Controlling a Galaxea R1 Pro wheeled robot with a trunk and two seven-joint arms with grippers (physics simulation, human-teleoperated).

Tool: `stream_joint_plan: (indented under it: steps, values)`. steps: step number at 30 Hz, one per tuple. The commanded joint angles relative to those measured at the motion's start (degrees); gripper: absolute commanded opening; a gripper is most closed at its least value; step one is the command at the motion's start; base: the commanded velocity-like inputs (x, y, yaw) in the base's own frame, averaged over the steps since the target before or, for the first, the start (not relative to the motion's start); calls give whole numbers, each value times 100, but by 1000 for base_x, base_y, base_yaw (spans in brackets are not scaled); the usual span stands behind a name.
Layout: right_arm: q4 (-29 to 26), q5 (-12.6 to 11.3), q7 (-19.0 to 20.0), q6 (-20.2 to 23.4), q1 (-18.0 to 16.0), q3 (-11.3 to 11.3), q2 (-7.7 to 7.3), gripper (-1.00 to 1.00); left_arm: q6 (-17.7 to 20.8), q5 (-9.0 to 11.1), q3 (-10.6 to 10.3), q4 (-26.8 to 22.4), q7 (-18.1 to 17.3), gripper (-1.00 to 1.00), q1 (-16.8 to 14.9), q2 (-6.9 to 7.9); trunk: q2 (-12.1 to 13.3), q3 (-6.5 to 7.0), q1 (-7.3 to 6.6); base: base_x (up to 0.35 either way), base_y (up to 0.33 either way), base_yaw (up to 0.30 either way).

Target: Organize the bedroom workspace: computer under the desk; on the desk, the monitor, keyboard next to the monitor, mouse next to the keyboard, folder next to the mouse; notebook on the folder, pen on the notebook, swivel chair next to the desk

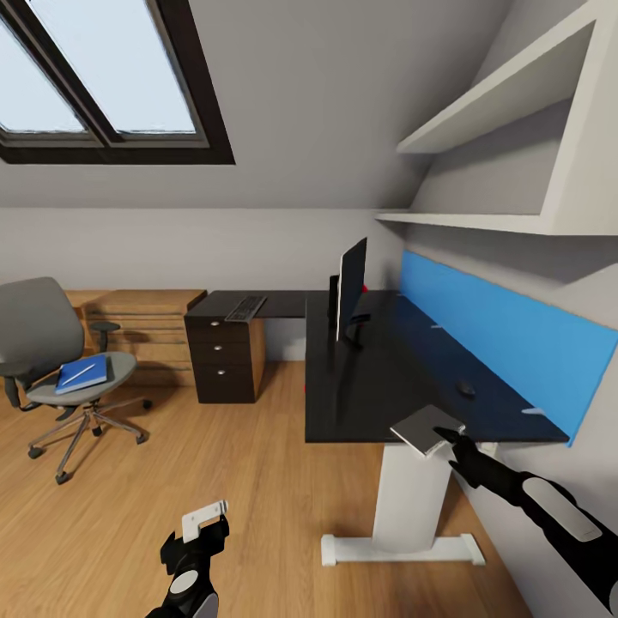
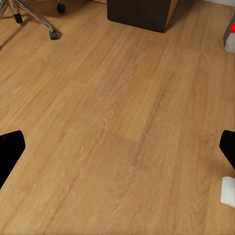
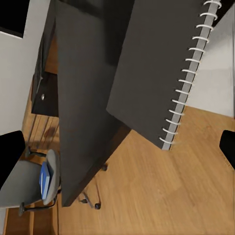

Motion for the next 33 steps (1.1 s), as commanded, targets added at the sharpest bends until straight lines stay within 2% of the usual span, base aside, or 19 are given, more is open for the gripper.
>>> stream_joint_plan:
  steps: [1, 17, 25, 29, 33]
  values:
    - [11, -27, 18, -2, -7, 9, -5, 100, -18, 45, -29, -6, 39, 100, -8, 8, -45, -25, 22, 0, 0, 0]
    - [68, -27, 27, -14, -7, -55, 2, 100, -20, 41, -29, -6, 39, 100, -9, 8, -687, -312, 374, 0, 0, 0]
    - [69, -27, 27, -15, -7, -55, 2, 100, -12, 54, -27, 6, 32, 100, -8, 19, -687, -312, 374, 0, 0, 0]
    - [69, -27, 27, -21, -7, -55, 2, 100, -12, 58, -29, 93, 24, 100, -8, 126, -687, -312, 374, 114, 0, 0]
    - [69, -27, 27, -23, -7, -55, 2, 100, -12, 59, -29, 107, 22, 100, -8, 148, -687, -312, 374, 175, 0, 0]
